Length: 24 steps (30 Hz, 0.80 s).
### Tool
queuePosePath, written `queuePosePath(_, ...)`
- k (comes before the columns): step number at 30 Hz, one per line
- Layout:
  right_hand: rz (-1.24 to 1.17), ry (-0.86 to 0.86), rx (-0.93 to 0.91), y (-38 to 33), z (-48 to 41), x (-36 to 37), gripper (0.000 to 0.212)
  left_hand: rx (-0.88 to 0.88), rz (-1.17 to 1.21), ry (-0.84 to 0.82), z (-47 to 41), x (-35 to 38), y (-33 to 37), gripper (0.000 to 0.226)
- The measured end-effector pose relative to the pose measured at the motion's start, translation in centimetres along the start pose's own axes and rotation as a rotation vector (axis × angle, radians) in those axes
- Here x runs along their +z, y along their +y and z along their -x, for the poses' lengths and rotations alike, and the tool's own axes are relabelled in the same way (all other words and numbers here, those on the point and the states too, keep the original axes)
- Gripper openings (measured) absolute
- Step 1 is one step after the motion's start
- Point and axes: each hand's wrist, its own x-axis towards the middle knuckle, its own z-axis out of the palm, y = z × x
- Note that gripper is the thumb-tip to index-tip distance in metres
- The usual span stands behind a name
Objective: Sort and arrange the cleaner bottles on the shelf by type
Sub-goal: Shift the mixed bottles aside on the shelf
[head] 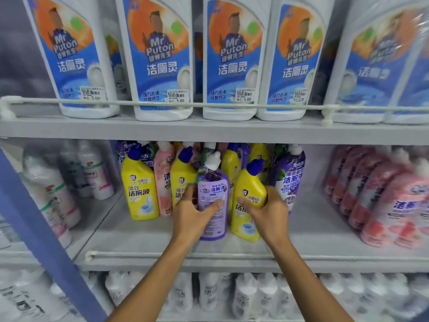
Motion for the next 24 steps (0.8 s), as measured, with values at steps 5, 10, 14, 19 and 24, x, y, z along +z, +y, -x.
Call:
queuePosePath(5, 0.127, 0.162, 0.062, 2.2, -0.1, -4.7, 0.045, 0.017, -0.018, -0.229, 0.4, 4.0, 0.3, 0.045)
queuePosePath(10, 0.089, 0.251, 0.043, 4.8, 1.4, -7.4, 0.038, 0.077, -0.03, -0.201, 2.4, 7.7, 0.4, 0.03)
queuePosePath(14, 0.122, 0.318, 0.065, 5.4, 0.7, -7.5, 0.037, 0.123, -0.081, -0.115, 1.6, 11.1, 0.2, 0.037)
queuePosePath(19, 0.143, 0.425, 0.092, 6.7, -1.8, -7.0, 0.042, 0.179, -0.127, -0.056, -0.4, 14.3, -0.1, 0.047)
queuePosePath(24, 0.209, 0.462, 0.046, 7.6, -3.2, -6.1, 0.04, 0.164, -0.219, -0.024, -2.0, 15.4, 0.1, 0.038)
